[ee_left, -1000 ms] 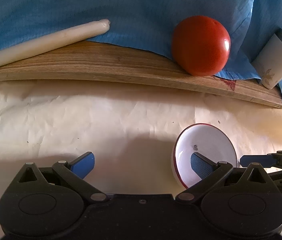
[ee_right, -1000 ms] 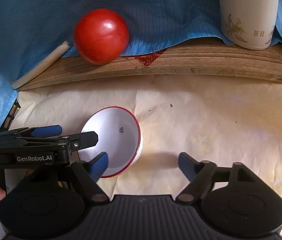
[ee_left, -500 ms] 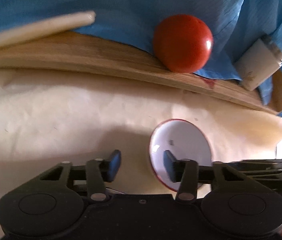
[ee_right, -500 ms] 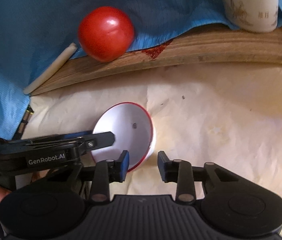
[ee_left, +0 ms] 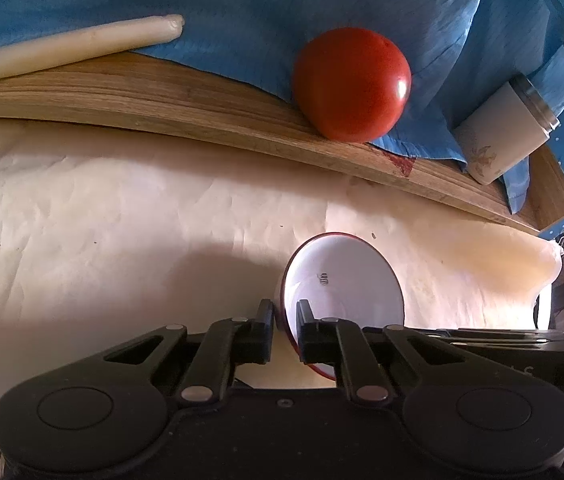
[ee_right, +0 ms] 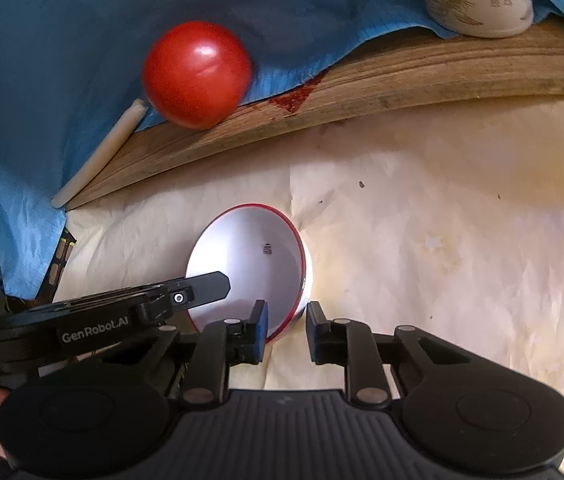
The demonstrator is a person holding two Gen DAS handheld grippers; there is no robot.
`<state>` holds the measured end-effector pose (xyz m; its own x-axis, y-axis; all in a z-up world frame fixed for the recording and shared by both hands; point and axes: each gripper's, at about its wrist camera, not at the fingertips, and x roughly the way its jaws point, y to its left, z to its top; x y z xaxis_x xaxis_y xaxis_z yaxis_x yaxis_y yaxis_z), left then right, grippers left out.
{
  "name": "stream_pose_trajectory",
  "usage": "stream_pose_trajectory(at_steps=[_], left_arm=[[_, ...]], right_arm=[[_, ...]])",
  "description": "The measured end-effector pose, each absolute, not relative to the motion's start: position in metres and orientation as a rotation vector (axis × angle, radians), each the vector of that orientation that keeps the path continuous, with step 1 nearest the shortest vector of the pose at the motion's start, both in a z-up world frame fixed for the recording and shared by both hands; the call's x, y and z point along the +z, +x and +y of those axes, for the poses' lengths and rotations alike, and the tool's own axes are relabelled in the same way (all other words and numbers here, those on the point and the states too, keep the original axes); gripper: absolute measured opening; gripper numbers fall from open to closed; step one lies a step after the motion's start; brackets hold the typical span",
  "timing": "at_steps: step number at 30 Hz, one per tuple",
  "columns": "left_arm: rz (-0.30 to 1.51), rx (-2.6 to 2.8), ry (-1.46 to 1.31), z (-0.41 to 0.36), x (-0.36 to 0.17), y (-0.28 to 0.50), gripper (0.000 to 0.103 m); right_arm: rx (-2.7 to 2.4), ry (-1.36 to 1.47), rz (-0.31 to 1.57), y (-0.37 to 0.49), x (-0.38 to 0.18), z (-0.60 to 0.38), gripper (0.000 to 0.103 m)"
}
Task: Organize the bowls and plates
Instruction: 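Close both tools on the rim of the second white bowl, then carry the second white bowl with both tools and lower it into the bowl stack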
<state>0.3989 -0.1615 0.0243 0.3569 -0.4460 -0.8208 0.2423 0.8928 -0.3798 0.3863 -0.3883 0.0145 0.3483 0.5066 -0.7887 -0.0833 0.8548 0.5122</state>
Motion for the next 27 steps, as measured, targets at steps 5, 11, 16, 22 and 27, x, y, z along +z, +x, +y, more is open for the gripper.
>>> stream_pose_trajectory(at_steps=[5,11,16,22,27], left_arm=[[1.108,-0.455,-0.221,-0.158,0.033,0.393,0.012],[1.091,-0.476,-0.233,-0.162,0.046,0.383,0.012],[1.076,-0.501,-0.235,-0.171,0.057,0.367,0.012],[1.070,-0.542,-0.239,-0.185,0.069,0.342,0.012],[1.048,-0.588,-0.220,-0.199,0.085,0.317,0.013]], right_arm=[[0.386,0.429,1.144,0.378,0.017,-0.395,0.021],[0.376,0.439,1.108,0.365,0.030,-0.405,0.021],[0.369,0.457,1.082,0.348,0.039,-0.419,0.021],[0.350,0.467,1.054,0.320,0.052,-0.440,0.021],[0.337,0.474,1.026,0.294,0.065,-0.458,0.021]])
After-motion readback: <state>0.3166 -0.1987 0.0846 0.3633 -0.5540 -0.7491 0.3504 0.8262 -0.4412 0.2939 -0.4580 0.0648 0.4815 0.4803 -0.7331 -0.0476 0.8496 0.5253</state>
